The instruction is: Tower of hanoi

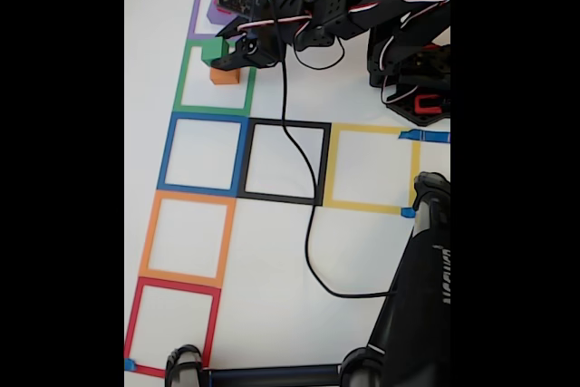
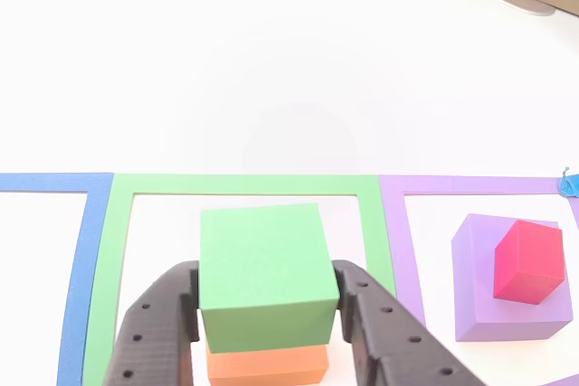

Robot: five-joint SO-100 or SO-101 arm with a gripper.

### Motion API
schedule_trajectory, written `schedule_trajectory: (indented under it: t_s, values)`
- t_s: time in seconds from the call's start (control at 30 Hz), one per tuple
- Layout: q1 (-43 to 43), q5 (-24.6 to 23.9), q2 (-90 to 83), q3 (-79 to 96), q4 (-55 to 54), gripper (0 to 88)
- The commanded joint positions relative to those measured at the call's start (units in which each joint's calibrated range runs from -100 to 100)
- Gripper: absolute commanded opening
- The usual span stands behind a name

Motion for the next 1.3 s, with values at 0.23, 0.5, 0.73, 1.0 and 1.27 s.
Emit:
schedule_trajectory:
  t_s: [0.23, 0.5, 0.73, 1.0, 1.27]
  values:
    - [1.9, 0.4, 12.4, -0.2, -15.3, 8.6]
    - [0.6, 0.4, 15.8, 0.1, -19.4, 8.7]
    - [1.1, 0.4, 17.5, 2.1, -22.3, 8.6]
    - [1.0, 0.4, 19.7, 2.0, -24.1, 8.5]
    - [0.6, 0.4, 23.2, 1.1, -27.6, 8.5]
